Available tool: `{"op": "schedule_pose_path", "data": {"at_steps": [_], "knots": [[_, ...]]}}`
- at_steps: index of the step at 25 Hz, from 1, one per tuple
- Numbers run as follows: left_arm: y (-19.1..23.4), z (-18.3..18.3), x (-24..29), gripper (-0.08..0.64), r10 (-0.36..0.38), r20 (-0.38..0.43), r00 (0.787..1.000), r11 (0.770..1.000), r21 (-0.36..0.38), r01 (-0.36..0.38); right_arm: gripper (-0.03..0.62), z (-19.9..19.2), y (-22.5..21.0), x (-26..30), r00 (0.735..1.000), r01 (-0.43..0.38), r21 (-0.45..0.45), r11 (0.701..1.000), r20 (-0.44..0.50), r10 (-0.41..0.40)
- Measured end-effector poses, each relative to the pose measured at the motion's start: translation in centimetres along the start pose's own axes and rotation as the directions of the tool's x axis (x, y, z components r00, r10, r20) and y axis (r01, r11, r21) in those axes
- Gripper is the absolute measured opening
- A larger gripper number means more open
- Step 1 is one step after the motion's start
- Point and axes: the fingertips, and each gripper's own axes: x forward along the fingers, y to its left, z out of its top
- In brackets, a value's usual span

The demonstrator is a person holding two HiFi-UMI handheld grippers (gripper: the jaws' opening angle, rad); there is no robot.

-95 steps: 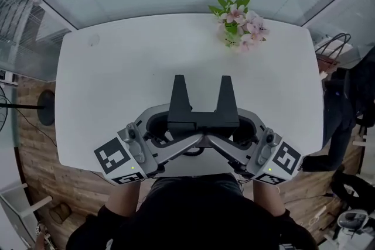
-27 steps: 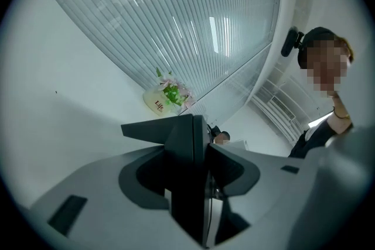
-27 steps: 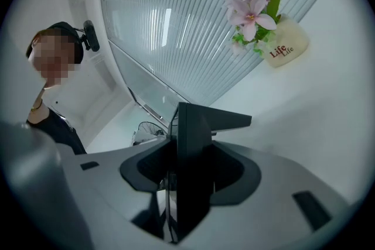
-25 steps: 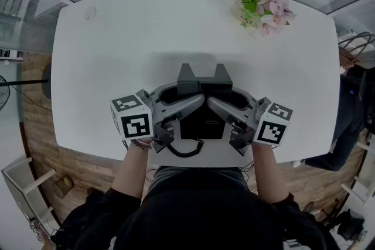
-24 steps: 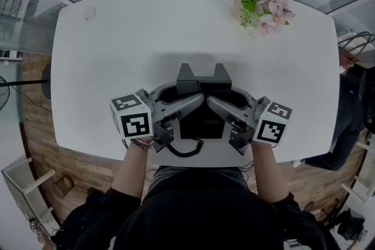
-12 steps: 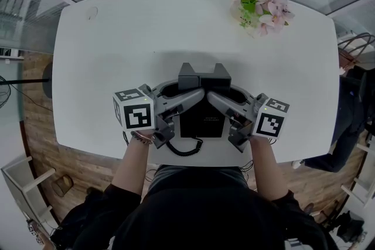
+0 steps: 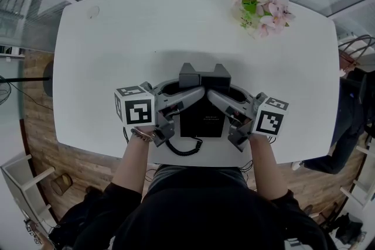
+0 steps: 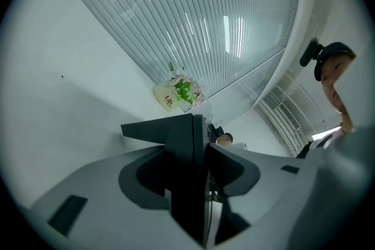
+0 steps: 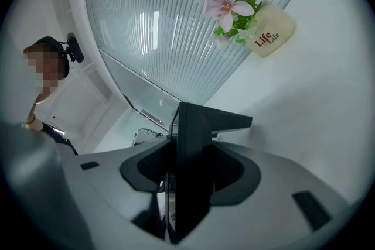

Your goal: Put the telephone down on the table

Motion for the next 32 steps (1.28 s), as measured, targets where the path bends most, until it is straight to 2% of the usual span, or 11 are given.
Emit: {"op": "schedule_pose_path", "data": {"at_steps": [32], "knots": [[0.56,-0.11,0.2,0.216,0.0,-0.006,1.0,0.999,-0.044,-0.001,0.207,-0.1,-0.45,0.14,0.999,0.039,0.034,0.999,-0.017,-0.038]]}}
